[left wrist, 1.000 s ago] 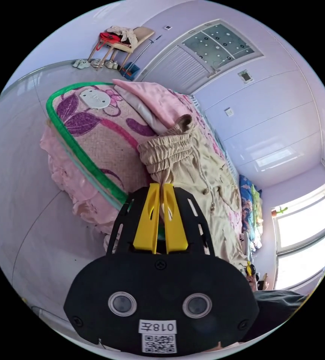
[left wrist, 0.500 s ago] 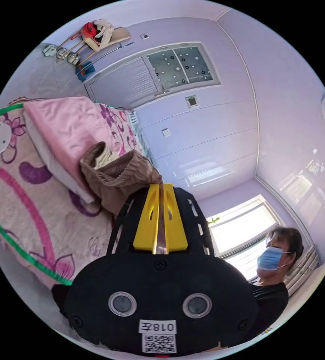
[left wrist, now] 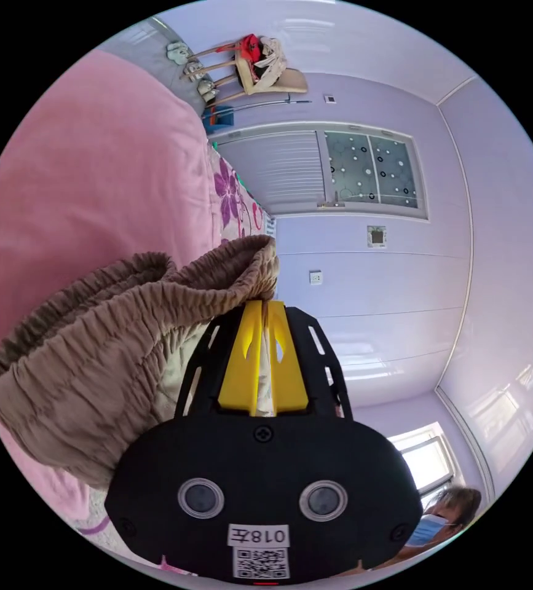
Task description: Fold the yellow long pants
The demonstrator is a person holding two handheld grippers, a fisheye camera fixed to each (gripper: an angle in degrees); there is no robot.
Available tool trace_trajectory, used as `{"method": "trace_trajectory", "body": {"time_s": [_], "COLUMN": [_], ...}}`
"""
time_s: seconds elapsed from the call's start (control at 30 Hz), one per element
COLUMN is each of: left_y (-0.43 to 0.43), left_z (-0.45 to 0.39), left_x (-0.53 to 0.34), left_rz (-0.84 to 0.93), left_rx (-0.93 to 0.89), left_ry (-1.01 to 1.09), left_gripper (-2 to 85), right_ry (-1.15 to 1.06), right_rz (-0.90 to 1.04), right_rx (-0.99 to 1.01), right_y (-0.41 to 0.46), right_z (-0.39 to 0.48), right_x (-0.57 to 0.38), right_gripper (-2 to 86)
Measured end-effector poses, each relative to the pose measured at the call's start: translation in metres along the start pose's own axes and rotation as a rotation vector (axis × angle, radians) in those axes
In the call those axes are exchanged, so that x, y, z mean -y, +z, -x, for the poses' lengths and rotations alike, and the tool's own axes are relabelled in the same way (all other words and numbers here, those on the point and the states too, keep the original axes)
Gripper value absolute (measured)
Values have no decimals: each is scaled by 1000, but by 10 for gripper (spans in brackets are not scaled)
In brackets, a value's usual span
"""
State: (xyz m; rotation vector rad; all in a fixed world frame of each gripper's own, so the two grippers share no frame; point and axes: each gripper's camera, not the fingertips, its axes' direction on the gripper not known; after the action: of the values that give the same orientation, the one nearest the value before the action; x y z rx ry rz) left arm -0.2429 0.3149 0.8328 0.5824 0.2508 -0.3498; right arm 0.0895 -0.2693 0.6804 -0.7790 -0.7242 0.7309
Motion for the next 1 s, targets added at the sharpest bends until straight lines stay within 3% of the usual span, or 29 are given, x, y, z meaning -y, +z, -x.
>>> {"method": "trace_trajectory", "body": {"time_s": [0.17,0.23,0.33,0.4,0.5,0.57,0.7,0.83,1.0], "left_y": [17,25,43,46,24,23,39,22,54], "left_z": [-19,-24,-43,-86,-146,-175,-220,-223,-235], "left_x": [15,18,20,14,-4,-26,-133,-250,-380], "left_rz": [4,8,132,187,102,167,492,545,589], "left_rx": [29,41,-62,-156,-247,-269,-197,-5,385], "left_ry": [42,27,17,142,346,434,642,751,898], "left_gripper": [17,77,153,160,141,129,120,102,93], "right_ry": [-99,-132,-61,-47,-89,-84,-83,-188,-203], "right_rz": [39,134,266,244,176,133,30,152,190], "right_rx": [-110,-128,-88,-20,82,137,287,227,278], "right_y": [21,35,44,31,0,-24,-74,-126,-184], "right_z": [23,28,19,17,21,15,-14,-56,-117], "right_x": [34,50,70,77,87,89,68,17,-50], "right_gripper": [51,134,165,165,151,141,116,115,102]}}
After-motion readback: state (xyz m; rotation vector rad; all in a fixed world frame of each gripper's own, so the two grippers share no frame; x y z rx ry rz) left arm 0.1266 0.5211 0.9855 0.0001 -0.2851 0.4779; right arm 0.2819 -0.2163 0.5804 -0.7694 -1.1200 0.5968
